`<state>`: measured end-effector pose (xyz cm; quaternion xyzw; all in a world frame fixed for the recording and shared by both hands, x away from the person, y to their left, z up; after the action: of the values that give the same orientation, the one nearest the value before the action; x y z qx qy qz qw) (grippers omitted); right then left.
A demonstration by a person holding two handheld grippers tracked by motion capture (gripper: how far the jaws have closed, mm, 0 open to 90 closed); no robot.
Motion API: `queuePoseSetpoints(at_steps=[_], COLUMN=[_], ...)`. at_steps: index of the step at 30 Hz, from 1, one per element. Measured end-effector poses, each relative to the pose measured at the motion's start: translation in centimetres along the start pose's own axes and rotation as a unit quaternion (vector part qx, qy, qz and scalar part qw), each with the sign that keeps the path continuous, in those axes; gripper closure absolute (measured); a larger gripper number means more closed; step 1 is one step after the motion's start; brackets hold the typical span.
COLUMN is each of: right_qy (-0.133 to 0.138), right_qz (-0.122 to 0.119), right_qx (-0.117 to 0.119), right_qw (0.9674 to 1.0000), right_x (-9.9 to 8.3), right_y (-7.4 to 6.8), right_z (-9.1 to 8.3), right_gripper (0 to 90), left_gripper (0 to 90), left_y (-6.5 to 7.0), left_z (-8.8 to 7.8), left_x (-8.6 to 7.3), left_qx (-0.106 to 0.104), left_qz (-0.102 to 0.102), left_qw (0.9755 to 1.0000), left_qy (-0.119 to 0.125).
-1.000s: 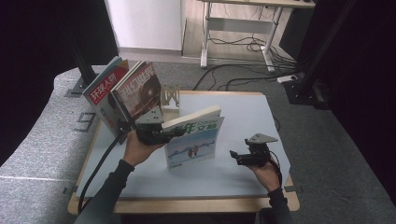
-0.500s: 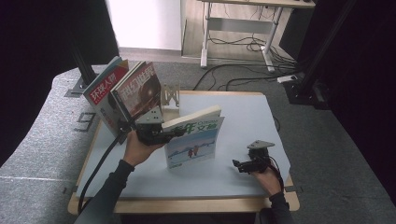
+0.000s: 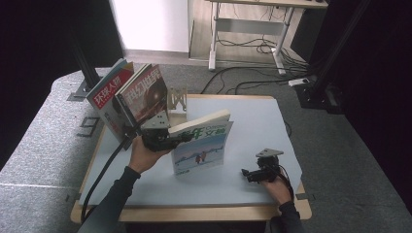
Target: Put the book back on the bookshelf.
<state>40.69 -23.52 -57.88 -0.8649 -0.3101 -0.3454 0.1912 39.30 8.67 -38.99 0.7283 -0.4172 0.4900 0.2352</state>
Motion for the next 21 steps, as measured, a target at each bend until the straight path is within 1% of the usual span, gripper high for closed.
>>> queuePoseSetpoints(at_steps=[5,11,17,21], right_qy=[0.0,0.001,0.001,0.001], right_qz=[0.002,0.002,0.001,0.001], right_qx=[0.0,-0.001,0.0,0.0], right_qw=[1.0,1.0,1.0,1.0], right_x=[0.0,0.0,0.0,0.0], right_y=[0.0,0.0,0.0,0.0], right_z=[0.0,0.0,0.0,0.0], right_gripper=[0.0,0.0,0.0,0.0], left_gripper=[73.8,73.9,74.0,74.1], left_y=[-0.2,-0.7,-1.2,-1.6], left_z=[0.1,0.3,-0.2,-0.8], left_x=[0.0,0.2,0.4,0.6], left_qx=[0.005,0.011,0.027,0.039], left_qz=[-0.007,-0.028,-0.042,-0.042], left_qw=[1.0,0.9995,0.9988,0.9984], left_qy=[0.0,-0.001,-0.004,-0.006])
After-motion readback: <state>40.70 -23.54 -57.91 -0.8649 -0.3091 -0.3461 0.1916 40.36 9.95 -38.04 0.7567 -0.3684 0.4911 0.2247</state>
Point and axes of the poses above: each handheld gripper's, and its own axes: z roughly forward along the jaws, x roughly out of its top, y roughly to its right, the point moved 6 cm from there along z, roughly forward along the jaws, and after that the axes turned 9 degrees about x, right-handed, at the moved point
